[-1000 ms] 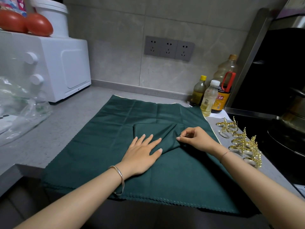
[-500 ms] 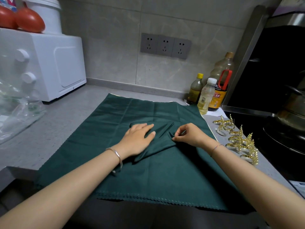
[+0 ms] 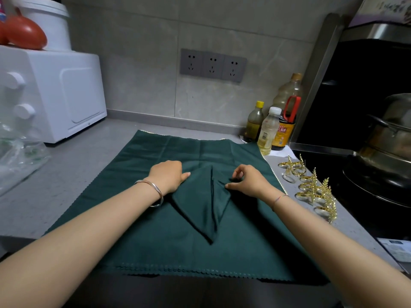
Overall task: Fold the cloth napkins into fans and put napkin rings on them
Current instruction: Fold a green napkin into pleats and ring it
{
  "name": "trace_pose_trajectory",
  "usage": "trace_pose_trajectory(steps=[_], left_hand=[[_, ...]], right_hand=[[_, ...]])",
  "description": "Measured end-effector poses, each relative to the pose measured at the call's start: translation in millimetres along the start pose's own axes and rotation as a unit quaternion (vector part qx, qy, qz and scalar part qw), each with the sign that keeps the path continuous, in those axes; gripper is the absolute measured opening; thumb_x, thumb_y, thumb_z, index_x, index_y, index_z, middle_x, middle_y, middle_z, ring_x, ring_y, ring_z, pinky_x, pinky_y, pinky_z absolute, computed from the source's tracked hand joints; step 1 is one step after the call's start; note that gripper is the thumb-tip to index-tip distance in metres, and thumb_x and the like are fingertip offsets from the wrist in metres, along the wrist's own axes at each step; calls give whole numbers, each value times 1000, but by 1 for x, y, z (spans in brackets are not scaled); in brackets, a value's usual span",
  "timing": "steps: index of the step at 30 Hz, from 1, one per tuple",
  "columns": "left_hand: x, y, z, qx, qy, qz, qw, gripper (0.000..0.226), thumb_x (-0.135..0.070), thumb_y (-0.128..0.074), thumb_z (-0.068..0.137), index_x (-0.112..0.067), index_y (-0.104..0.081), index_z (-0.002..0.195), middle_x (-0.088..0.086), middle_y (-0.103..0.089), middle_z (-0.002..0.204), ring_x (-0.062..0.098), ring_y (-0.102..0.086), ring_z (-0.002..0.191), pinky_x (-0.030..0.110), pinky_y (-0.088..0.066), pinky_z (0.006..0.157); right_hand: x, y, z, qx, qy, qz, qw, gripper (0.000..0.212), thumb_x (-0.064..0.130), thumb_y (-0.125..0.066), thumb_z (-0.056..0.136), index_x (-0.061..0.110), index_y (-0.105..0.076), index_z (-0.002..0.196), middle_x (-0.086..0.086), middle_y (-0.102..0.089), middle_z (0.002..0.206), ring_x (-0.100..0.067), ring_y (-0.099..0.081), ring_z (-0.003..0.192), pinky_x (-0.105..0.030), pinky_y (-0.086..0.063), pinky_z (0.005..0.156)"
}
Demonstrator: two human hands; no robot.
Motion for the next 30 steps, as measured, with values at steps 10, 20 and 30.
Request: trace_pose_trajectory(steps=[10, 20, 30], left_hand=[[-48, -40, -73, 218, 30, -317, 923, 78, -27, -59, 93, 0, -5, 142, 10, -63, 78, 13, -61, 45, 25, -50, 42], [-95, -21, -52, 22, -239, -19, 971, 49, -33, -19, 104, -22, -19, 152, -6, -15, 159, 15, -6, 147, 36, 1, 119], [-90, -52, -52, 81, -227, -52, 969, 50, -31, -16, 105, -22, -10, 153, -8, -6, 160, 12, 2, 147, 36, 6, 119]], right_hand=[[-12, -11, -3, -20, -41, -21, 999, 30, 41, -71, 79, 23, -47, 76, -5, -57, 99, -23, -56, 92, -34, -43, 82], [1, -12, -20, -116, 41, -67, 990, 24, 36, -59, 89, 13, -53, 96, -2, -55, 101, -22, -49, 100, -34, -32, 85], [3, -1, -36, -55, 110, 101, 987, 12, 19, -59, 92, 17, -71, 88, 5, -64, 96, -11, -59, 87, -20, -43, 78]])
Point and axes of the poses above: each hand's wrist, its own z-axis towards the middle knuckle, its own y-axis out of the back of the hand, x = y × z, the point moved 10 cm from there along z, towards the middle knuckle
